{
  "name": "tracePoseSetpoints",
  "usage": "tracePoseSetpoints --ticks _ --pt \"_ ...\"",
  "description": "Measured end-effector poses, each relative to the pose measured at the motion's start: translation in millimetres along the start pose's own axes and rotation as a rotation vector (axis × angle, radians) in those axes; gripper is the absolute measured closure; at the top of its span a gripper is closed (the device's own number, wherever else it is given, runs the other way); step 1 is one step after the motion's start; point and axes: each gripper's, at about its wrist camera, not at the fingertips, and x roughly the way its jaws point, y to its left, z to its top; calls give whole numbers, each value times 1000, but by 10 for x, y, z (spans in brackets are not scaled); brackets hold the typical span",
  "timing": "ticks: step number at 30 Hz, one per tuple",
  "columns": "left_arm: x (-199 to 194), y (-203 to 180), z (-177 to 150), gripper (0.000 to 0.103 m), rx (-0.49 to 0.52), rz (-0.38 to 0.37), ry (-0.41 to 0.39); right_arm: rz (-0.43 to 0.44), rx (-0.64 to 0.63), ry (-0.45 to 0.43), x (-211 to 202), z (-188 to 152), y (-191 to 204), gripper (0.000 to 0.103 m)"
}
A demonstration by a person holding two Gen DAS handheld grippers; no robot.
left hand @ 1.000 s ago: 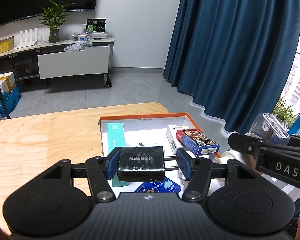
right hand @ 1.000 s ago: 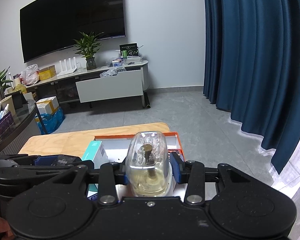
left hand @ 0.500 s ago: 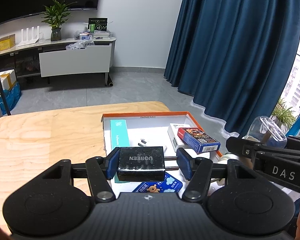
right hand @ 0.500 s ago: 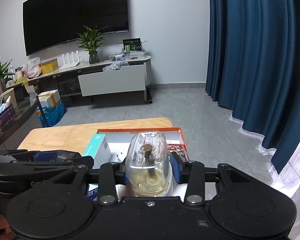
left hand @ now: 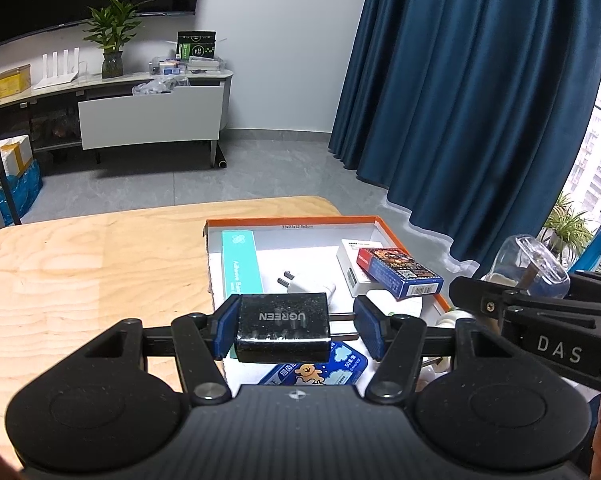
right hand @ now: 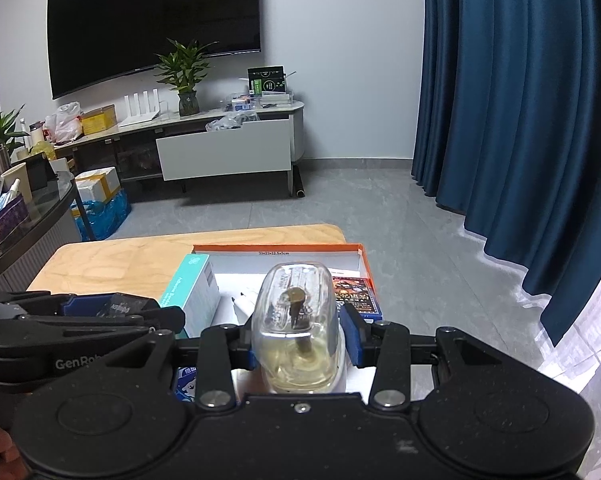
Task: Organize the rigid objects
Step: 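Hold the charger with the left tool while the right tool holds the diffuser above the tray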
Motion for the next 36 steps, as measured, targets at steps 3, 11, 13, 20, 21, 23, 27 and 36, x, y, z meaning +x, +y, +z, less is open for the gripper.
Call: tracePoseSetpoints --ticks 3,11,13,20,21,23,27,36 --pt "1 -1 3 42 0 0 1 1 4 3 13 -2 0 55" --pt "14 4 -6 42 -2 6 -2 2 4 1 14 -4 -4 55" --pt "16 2 -13 42 -3 8 -2 1 4 2 10 -6 -4 55" --pt "18 8 -13 42 -1 10 -3 1 3 2 12 -6 0 55" --pt "18 8 -13 42 -2 9 -3 0 4 1 9 -7 -1 55" --pt "18 4 -13 42 -2 10 -4 1 4 1 9 -7 -2 55" --pt "13 -1 -13 42 0 11 -8 1 3 1 14 -4 2 55" --pt "3 -5 5 42 8 12 -14 4 1 -1 29 -16 9 55"
